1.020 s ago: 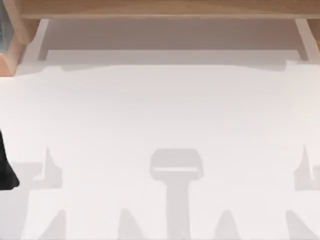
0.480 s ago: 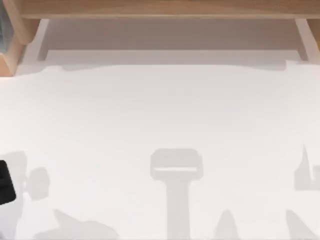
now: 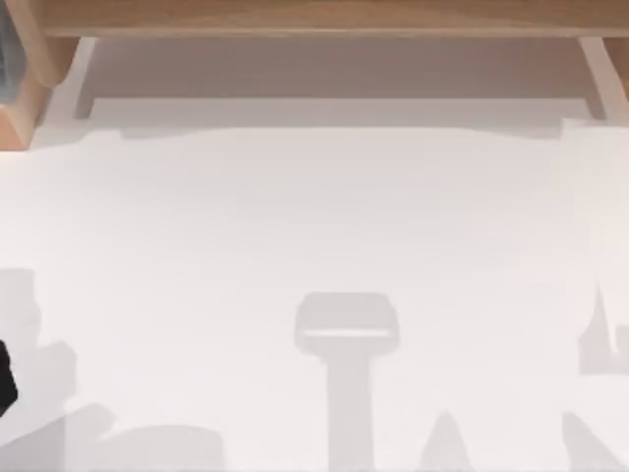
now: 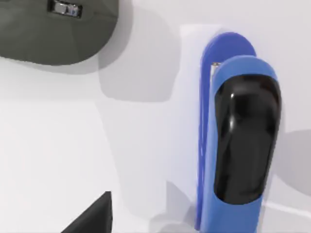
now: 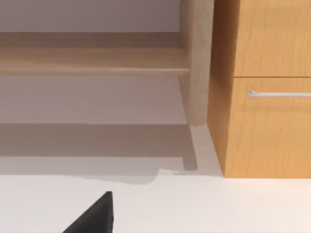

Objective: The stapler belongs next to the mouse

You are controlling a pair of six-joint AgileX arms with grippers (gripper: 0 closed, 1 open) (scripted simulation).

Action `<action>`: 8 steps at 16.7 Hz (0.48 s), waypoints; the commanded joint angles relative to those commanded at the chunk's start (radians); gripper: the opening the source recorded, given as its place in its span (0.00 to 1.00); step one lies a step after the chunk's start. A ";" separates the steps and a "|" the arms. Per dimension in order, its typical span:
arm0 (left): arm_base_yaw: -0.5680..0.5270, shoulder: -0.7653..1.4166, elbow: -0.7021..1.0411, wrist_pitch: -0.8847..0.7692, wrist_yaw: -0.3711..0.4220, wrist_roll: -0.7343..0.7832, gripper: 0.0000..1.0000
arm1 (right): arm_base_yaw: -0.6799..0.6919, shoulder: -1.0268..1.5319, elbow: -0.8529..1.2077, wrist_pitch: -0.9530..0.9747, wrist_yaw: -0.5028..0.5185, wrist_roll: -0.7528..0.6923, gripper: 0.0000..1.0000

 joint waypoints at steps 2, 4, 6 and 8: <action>0.006 0.035 0.022 -0.027 0.000 -0.009 1.00 | 0.000 0.000 0.000 0.000 0.000 0.000 1.00; 0.007 0.039 0.024 -0.029 0.000 -0.010 1.00 | 0.000 0.000 0.000 0.000 0.000 0.000 1.00; 0.002 0.035 0.020 -0.026 0.000 -0.009 1.00 | 0.000 0.000 0.000 0.000 0.000 0.000 1.00; 0.004 0.045 0.008 -0.009 0.000 -0.010 1.00 | 0.000 0.000 0.000 0.000 0.000 0.000 1.00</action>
